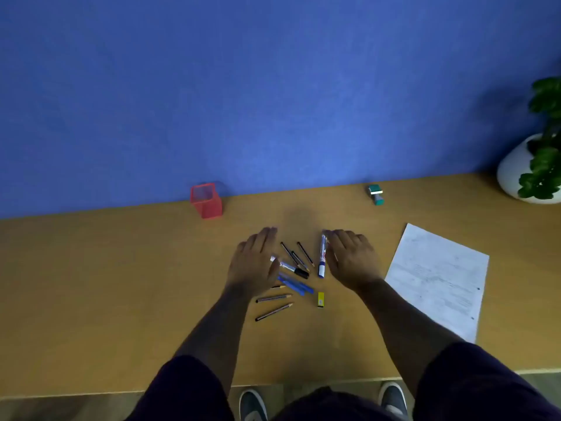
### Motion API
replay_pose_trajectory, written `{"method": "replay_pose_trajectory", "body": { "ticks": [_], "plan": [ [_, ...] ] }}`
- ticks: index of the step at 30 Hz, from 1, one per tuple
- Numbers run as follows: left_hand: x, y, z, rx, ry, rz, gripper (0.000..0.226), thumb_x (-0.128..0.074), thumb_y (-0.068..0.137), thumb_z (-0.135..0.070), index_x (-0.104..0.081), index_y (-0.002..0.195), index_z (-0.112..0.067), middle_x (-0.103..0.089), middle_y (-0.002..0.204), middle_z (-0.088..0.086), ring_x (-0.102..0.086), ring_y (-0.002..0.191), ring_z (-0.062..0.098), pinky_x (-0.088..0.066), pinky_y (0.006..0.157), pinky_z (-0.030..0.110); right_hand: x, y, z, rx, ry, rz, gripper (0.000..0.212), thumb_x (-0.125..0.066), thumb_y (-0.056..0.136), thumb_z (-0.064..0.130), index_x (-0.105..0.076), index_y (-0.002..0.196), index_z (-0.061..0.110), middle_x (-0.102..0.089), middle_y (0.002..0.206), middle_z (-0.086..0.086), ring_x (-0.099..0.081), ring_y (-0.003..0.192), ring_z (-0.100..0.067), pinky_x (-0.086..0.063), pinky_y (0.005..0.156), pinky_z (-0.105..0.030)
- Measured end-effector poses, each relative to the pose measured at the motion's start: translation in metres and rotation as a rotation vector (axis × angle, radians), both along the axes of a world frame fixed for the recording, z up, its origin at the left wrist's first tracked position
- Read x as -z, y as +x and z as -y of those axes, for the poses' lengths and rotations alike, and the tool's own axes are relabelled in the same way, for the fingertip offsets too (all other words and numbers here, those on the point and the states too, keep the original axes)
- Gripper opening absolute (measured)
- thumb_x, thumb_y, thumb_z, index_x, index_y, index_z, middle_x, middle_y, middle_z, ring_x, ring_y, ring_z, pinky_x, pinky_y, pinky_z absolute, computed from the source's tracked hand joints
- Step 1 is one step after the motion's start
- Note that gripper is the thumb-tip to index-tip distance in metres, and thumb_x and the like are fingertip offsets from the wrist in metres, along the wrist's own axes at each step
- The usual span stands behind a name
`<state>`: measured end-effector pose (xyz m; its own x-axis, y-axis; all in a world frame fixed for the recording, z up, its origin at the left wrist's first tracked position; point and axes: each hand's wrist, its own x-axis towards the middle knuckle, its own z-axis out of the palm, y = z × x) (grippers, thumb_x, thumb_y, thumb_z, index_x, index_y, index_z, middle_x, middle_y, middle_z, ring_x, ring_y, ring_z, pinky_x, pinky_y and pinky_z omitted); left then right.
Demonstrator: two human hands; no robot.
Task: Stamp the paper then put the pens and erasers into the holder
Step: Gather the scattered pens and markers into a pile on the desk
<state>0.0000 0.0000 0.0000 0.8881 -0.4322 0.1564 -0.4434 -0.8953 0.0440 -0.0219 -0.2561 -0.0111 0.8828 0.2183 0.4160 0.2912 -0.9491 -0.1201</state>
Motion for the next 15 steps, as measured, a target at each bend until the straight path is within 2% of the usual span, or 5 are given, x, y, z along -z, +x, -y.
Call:
{"method": "replay_pose_trajectory", "body": {
  "ticks": [3,6,9,11,15],
  "plan": [
    [0.018,-0.011,0.002,-0.029,-0.002,-0.128,0.063,-0.049,0.096,-0.038,-0.036,0.152,-0.014,-0.051,0.143,0.005,-0.056,0.119,0.027,-0.048,0.092,0.041,0.013,-0.007,-0.005,-0.059,-0.013,0.025,0.022,-0.044,0.095,0.022,-0.061,0.106,0.014,-0.066,0.089,-0.007,-0.061,0.072,-0.025,-0.044,0.061,-0.031],
    [0.04,-0.025,0.001,-0.054,0.064,-0.26,0.051,-0.051,0.097,-0.042,-0.046,0.142,-0.019,-0.055,0.135,0.002,-0.058,0.116,0.026,-0.047,0.092,0.039,0.025,-0.015,-0.012,-0.121,-0.069,-0.111,0.017,-0.05,0.093,0.021,-0.065,0.1,0.014,-0.066,0.084,-0.005,-0.061,0.068,-0.024,-0.047,0.057,-0.031],
    [0.054,-0.034,-0.002,-0.071,0.073,-0.366,0.054,-0.057,0.092,-0.054,-0.052,0.135,-0.022,-0.055,0.135,0.001,-0.057,0.12,0.025,-0.048,0.095,0.038,0.032,-0.018,-0.022,-0.162,-0.08,-0.343,0.027,-0.048,0.097,0.028,-0.061,0.117,0.016,-0.068,0.098,-0.006,-0.066,0.079,-0.026,-0.054,0.065,-0.035],
    [0.061,-0.039,-0.005,-0.074,0.082,-0.443,0.064,-0.064,0.086,-0.059,-0.051,0.138,-0.025,-0.053,0.141,0.001,-0.058,0.121,0.024,-0.05,0.095,0.038,0.038,-0.02,-0.032,-0.177,-0.099,-0.5,0.04,-0.047,0.097,0.037,-0.05,0.133,0.019,-0.066,0.113,-0.006,-0.068,0.09,-0.027,-0.057,0.073,-0.039],
    [0.072,-0.045,-0.011,-0.085,0.096,-0.511,0.059,-0.069,0.086,-0.05,-0.053,0.139,-0.029,-0.054,0.141,-0.001,-0.058,0.12,0.024,-0.048,0.095,0.037,0.053,-0.021,-0.051,-0.129,-0.147,-0.653,0.057,-0.05,0.094,0.043,-0.031,0.146,0.029,-0.053,0.138,-0.002,-0.067,0.097,-0.034,-0.055,0.074,-0.039]
  ]
}}
